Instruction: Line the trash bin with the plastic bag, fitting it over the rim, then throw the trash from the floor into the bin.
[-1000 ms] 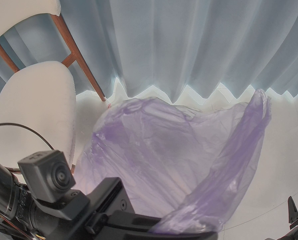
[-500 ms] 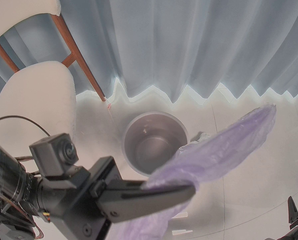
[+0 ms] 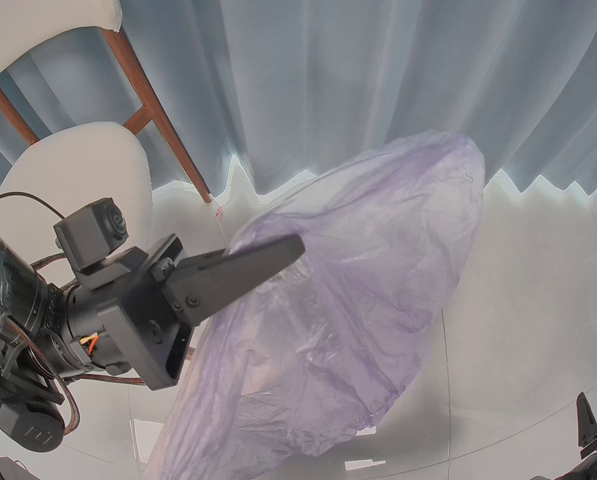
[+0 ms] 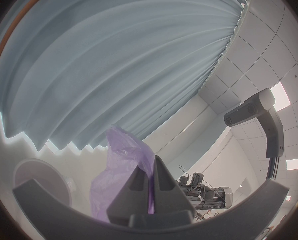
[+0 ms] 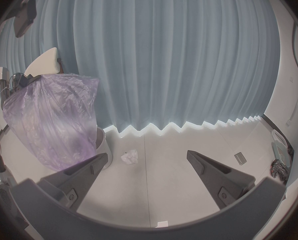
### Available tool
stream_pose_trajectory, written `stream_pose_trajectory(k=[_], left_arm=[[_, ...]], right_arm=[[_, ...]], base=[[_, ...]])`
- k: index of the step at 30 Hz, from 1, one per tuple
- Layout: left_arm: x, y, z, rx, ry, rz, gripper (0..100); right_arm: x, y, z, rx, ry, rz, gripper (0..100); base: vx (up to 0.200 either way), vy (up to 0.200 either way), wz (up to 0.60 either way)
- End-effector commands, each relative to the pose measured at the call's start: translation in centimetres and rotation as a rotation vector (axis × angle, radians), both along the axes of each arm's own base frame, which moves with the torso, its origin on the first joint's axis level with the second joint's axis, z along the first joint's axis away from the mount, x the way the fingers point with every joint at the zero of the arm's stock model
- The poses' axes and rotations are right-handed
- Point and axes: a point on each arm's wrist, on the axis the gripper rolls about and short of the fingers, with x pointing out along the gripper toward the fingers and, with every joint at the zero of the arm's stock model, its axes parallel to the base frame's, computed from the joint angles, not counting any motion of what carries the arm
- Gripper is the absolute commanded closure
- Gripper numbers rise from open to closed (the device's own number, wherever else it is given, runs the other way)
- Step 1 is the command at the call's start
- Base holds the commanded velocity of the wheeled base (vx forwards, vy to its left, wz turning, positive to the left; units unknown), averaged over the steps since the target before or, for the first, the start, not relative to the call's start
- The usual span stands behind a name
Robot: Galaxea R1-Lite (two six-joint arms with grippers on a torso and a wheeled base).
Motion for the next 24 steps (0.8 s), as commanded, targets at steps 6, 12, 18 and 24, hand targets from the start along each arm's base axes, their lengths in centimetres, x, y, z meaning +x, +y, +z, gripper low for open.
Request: stream_pose_trajectory(k=[6, 12, 18, 24], left_arm=[[-0.06, 0.26, 0.24, -0.007, -0.011, 0.009, 100], [-0.06, 0.22, 0.31, -0.005, -0.038, 0.019, 100], [0.12, 0.07, 0.16, 0.004, -0.055, 0.028, 100], [0.25, -0.03, -0.16, 0.013, -0.045, 0.029, 100]], right_arm=[[0.00, 0.00, -0.53, 0.000, 0.000, -0.001, 0], [0.00, 0.00, -0.53, 0.000, 0.000, 0.001, 0], [0.00, 0.00, -0.53, 0.000, 0.000, 0.001, 0], [0.00, 0.00, -0.53, 0.000, 0.000, 0.001, 0]], base=[[0.000, 0.000, 0.00], [0.000, 0.000, 0.00], [0.000, 0.000, 0.00], [0.000, 0.000, 0.00]])
